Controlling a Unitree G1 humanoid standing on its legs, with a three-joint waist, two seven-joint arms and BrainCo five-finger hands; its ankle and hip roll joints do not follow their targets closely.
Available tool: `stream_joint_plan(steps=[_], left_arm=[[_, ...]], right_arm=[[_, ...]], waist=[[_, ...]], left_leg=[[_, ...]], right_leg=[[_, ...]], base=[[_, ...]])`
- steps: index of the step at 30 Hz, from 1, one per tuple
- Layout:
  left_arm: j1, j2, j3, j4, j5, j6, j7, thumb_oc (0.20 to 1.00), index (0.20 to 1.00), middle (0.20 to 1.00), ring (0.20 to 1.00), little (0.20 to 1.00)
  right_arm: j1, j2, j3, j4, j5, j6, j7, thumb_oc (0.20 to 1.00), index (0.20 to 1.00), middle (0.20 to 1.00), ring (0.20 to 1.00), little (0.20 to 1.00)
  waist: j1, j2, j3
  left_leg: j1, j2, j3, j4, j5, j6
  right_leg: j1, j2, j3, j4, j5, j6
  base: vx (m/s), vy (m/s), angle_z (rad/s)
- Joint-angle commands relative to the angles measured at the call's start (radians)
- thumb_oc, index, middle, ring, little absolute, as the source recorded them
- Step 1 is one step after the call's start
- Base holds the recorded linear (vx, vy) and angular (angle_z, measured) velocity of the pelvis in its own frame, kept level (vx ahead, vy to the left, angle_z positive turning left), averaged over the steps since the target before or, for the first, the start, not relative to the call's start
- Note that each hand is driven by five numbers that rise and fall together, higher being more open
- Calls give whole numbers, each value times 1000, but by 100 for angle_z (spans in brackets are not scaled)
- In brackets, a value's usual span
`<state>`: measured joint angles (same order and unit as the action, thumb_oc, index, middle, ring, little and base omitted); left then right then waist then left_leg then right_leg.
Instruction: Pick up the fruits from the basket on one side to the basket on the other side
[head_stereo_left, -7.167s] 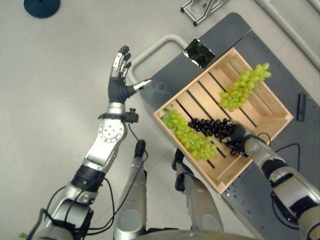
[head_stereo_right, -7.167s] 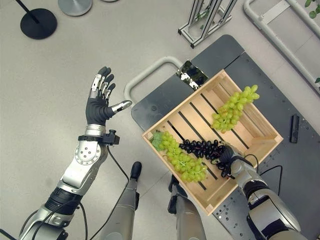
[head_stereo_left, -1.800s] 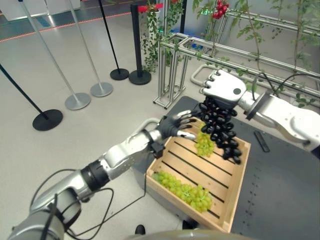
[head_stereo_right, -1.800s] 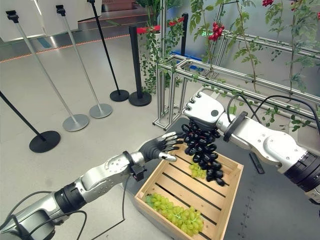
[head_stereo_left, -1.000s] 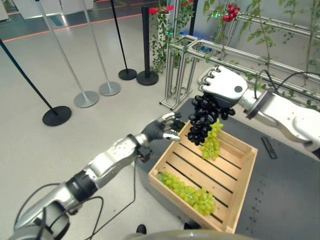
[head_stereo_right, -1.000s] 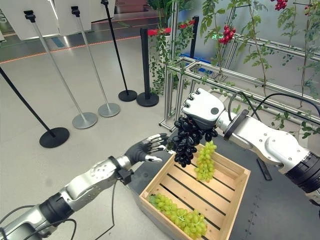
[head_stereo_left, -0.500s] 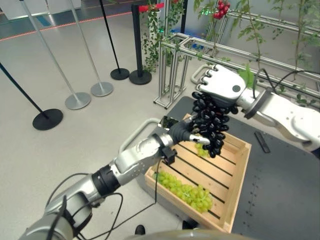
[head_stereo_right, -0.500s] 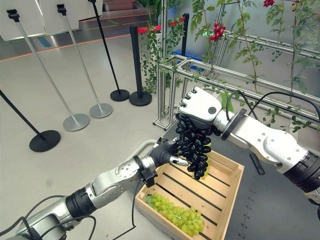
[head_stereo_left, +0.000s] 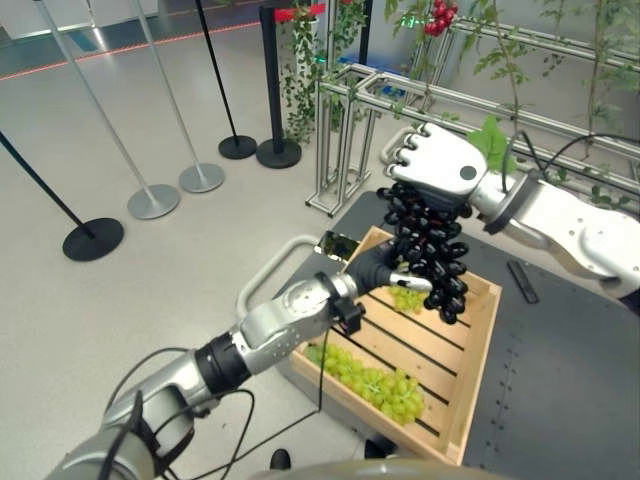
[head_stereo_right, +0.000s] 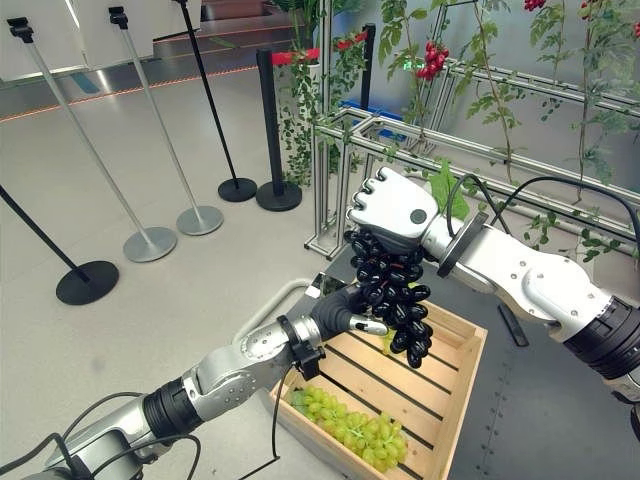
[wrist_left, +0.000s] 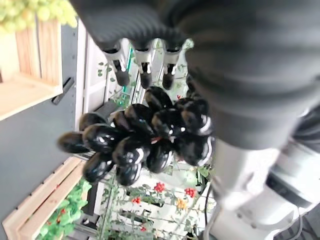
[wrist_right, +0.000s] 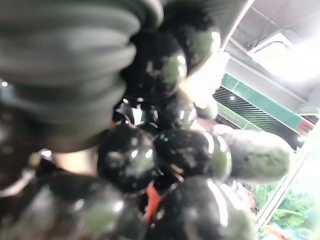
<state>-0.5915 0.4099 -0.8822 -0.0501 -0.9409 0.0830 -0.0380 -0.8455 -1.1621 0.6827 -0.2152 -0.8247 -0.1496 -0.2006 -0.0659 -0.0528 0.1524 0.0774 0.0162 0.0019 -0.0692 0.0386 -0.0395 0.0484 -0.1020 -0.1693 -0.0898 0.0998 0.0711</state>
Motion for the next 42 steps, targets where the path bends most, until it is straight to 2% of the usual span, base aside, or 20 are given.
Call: stream_joint_plan(steps=[1,28,37,38,42], left_arm=[[-88,-59,-31,54,-49,-28,-20,200,200,200,200,200],[-55,-56,-22,58,-59,-28,-13,200,200,200,200,200],[-73,-36,-9,55,-43,-34,-14,200,200,200,200,200],[-72,-37,-6,55,-42,-34,-14,1000,1000,1000,1000,1000],[-64,-25,-1,48,-41,-36,-18,1000,1000,1000,1000,1000]], right_arm=[[-155,6,40,-43,22,46,-58,200,200,200,200,200],[-155,13,48,-37,6,56,-59,200,200,200,200,200],[-120,13,11,-33,-6,71,-66,200,200,200,200,200],[-110,15,0,-35,0,69,-63,200,200,200,200,200],[-94,10,-16,-38,-1,68,-60,200,200,200,200,200]], waist=[[20,-33,-40],[22,-37,-38],[31,-35,-34],[32,-35,-34],[34,-34,-36]], left_leg=[[-37,1,15,72,-90,3],[-40,-1,9,78,-93,4],[-40,-5,-2,80,-92,3],[-40,-4,-3,80,-93,4],[-39,-6,-4,81,-94,4]], right_leg=[[-11,-48,-11,98,-90,91],[-11,-48,-14,102,-92,89],[-8,-50,-22,109,-97,87],[-8,-51,-25,111,-98,87],[-6,-50,-28,111,-97,87]], base=[[0,0,0],[0,0,0],[0,0,0],[0,0,0],[0,0,0]])
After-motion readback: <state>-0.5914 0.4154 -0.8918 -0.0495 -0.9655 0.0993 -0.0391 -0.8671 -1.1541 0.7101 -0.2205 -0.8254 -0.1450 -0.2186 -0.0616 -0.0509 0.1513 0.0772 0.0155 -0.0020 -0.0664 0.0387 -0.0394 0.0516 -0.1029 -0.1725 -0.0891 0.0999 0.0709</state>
